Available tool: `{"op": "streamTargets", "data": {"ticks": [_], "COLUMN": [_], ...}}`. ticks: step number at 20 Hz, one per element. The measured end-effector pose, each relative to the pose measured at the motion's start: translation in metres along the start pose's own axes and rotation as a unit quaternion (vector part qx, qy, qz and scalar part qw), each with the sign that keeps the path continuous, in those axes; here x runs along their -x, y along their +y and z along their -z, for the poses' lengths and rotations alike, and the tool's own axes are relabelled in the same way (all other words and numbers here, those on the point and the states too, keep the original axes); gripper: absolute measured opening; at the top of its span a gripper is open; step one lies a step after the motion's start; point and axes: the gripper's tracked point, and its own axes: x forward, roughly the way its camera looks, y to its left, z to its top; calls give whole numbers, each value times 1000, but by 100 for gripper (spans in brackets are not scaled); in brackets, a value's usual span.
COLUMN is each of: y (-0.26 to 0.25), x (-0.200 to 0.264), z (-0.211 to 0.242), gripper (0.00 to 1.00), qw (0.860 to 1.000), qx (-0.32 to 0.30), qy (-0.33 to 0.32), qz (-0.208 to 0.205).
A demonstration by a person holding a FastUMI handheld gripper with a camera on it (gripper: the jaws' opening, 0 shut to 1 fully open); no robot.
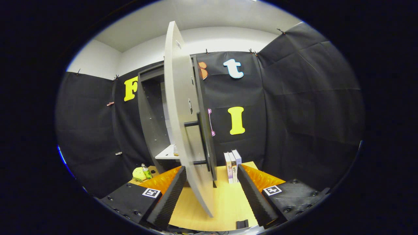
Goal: Open the shoe cabinet door, grab the shoes and put them into the shoe cabinet, then close the shoe cabinet door.
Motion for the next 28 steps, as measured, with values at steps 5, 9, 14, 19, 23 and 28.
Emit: {"op": "streamTargets", "data": {"ticks": [5,9,14,19,23,28], "y": [-27,-37,-34,-21,17,85], "x": [-32,-61,-86,-87,-87,-94], "z": [-18,-22,-27,-25,-18,-5], "gripper": [98,98,98,98,98,98], "qw": [1000,1000,999,999,999,998], "qx": [1,2,29,44,42,46], "qy": [-16,-23,-28,-27,-19,-14], "qz": [2,7,12,10,-9,-33]}}
